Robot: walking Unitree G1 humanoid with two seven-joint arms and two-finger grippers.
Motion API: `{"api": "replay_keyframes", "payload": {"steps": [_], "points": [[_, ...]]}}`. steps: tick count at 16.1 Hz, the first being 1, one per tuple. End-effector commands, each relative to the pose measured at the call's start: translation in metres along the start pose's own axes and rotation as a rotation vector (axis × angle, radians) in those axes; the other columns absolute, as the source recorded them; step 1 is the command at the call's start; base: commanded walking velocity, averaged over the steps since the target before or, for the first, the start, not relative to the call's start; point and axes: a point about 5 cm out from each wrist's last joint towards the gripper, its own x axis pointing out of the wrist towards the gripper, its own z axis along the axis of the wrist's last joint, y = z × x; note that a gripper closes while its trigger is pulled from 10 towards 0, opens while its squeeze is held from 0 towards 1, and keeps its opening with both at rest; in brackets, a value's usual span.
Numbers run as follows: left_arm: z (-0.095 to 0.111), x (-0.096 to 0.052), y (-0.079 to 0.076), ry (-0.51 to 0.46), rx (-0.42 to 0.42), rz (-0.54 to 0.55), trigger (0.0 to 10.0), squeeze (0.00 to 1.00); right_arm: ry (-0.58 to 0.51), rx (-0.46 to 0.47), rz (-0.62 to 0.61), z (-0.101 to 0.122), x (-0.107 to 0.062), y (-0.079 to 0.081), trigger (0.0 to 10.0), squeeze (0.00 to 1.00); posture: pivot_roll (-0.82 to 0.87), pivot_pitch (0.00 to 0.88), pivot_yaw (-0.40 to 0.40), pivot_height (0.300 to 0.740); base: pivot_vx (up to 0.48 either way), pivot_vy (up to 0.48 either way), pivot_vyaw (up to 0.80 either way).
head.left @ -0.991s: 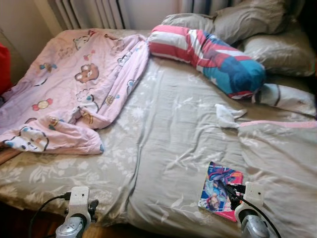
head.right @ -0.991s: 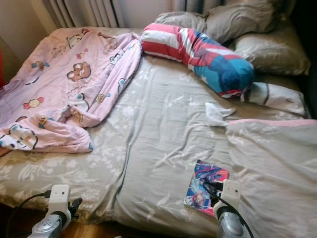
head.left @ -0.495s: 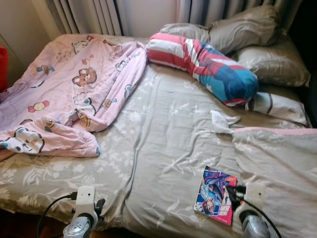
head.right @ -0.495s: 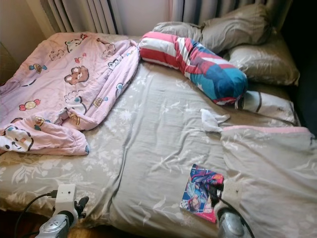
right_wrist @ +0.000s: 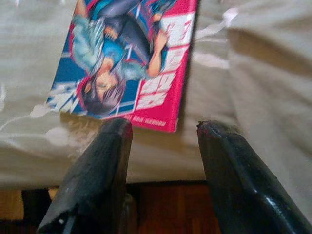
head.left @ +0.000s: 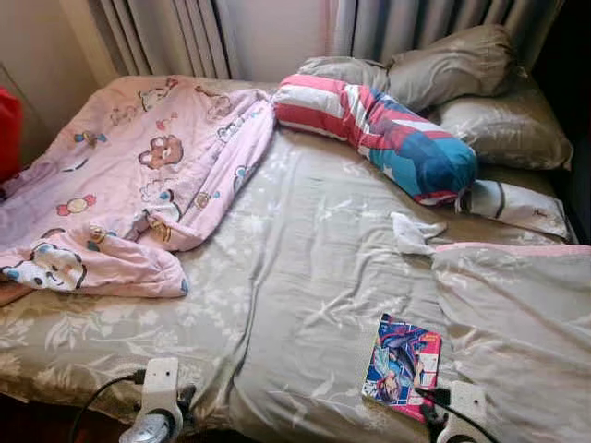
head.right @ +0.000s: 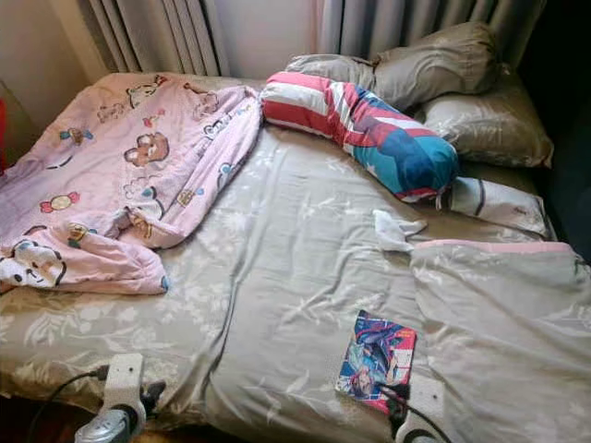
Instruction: Clean up the room
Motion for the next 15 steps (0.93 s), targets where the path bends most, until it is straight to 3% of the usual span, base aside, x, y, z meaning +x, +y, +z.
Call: {"api": "replay_keyframes", "payload": {"steps": [1,4,8,10,15], "points": [[-0.016,-0.004,-0.002,0.071,0.015,-0.006,10.0,0.00,0.060,-0.029,0.030,-0.012,-0.002,0.005,10.0,0.00,0.06,0.064,0.011,0.740,0.000,0.000,0.00],[-0.027,-0.007,-0.001,0.109,0.017,-0.005,10.0,0.00,0.083,-0.077,0.048,-0.015,-0.002,0.007,10.0,0.00,0.06,0.067,0.006,0.740,0.000,0.000,0.00],[-0.045,-0.016,0.018,0.173,0.011,0.035,10.0,0.00,0.112,-0.107,0.052,-0.025,-0.005,0.008,10.0,0.00,0.07,0.059,0.006,0.740,0.000,0.375,0.55],[-0.048,-0.017,0.022,0.184,0.012,0.041,10.0,0.00,0.121,-0.085,0.043,-0.027,-0.006,0.007,10.0,0.00,0.07,0.053,0.009,0.740,0.000,0.204,0.00],[-0.045,-0.016,0.019,0.186,0.018,0.036,10.0,0.00,0.120,-0.074,0.053,-0.027,-0.006,0.010,10.0,0.00,0.07,0.041,0.019,0.740,0.000,0.177,0.00]]}}
